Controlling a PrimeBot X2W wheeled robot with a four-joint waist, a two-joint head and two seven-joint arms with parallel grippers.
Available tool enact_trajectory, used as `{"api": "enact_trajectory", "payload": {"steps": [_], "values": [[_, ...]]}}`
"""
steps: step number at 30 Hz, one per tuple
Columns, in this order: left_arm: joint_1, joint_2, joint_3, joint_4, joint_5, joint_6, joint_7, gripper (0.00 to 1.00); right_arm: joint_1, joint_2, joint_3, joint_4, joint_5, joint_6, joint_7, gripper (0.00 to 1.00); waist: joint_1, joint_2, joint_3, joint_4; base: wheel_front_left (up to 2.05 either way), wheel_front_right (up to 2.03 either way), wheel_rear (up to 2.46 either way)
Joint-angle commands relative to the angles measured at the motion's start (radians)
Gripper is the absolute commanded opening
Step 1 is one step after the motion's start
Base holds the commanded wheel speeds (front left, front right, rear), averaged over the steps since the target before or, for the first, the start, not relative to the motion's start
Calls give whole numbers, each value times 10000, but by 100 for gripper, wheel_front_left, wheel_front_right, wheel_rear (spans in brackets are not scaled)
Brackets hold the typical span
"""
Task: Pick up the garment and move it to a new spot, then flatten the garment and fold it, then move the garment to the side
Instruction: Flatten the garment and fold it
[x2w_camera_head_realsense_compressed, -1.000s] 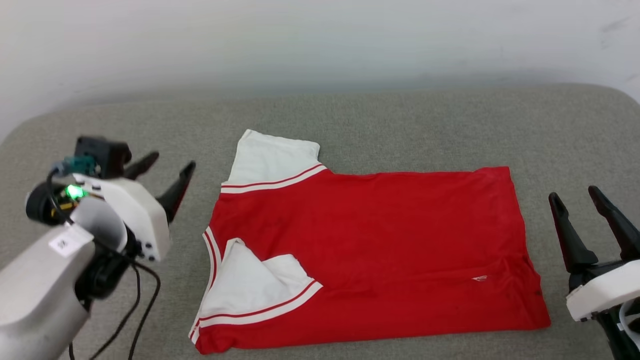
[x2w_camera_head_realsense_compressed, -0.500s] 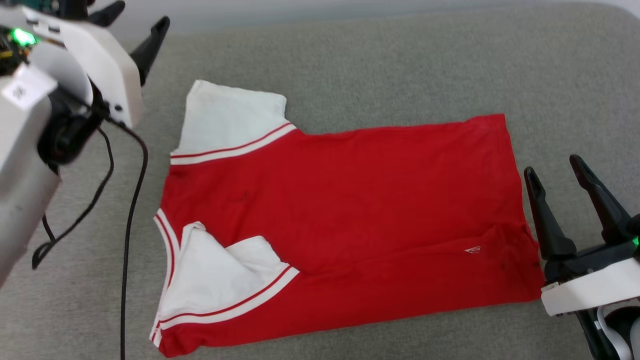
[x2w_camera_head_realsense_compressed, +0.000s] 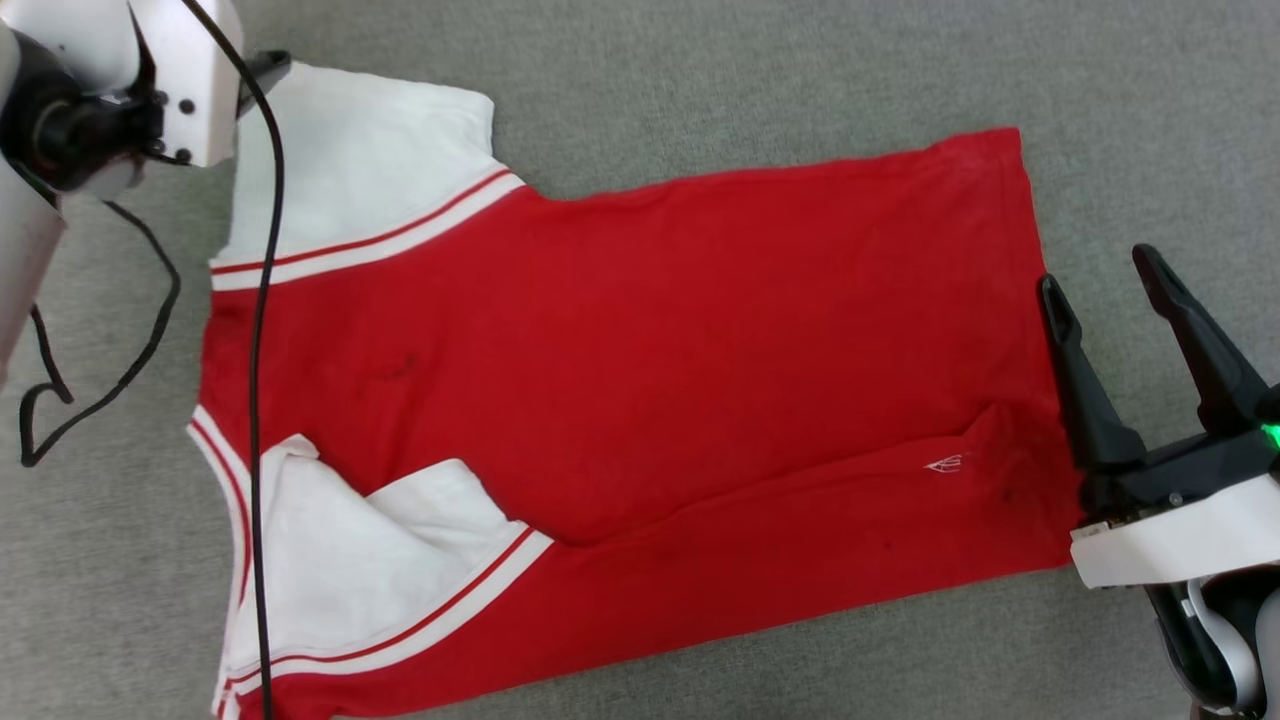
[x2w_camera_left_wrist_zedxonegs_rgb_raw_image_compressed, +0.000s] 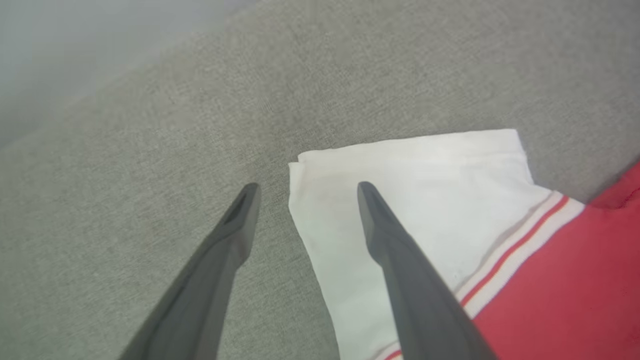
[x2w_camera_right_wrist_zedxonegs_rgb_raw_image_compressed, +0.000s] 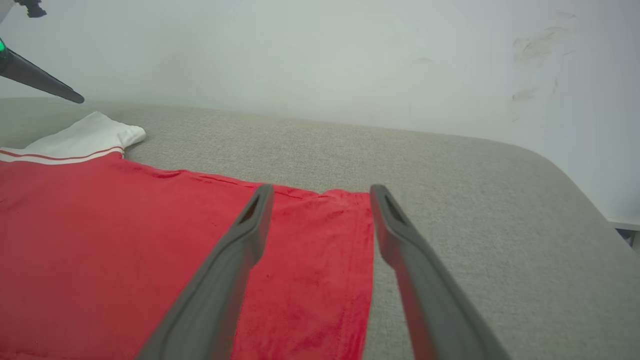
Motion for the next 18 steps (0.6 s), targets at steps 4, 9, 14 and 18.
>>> {"api": "enact_trajectory", "payload": {"steps": [4, 9, 14, 18], "values": [[-240, 82, -184, 377, -310, -47, 1015, 100, -337, 69, 82, 57, 47, -8, -50, 100, -2, 0, 555, -240, 0, 0, 0], [-125, 34, -360, 594, -535, -74, 1507, 100, -517, 44, 152, 203, 92, -8, -118, 100, -2, 0, 795, -301, 0, 0, 0], [212, -6, -709, 583, -619, -93, 1797, 85, -651, 8, 143, 355, 164, -8, -180, 100, -2, 0, 873, -290, 0, 0, 0], [345, 6, -821, 537, -560, -77, 1504, 0, -888, -16, 76, 460, 267, -8, -217, 100, -2, 0, 820, -268, 0, 0, 0]]}}
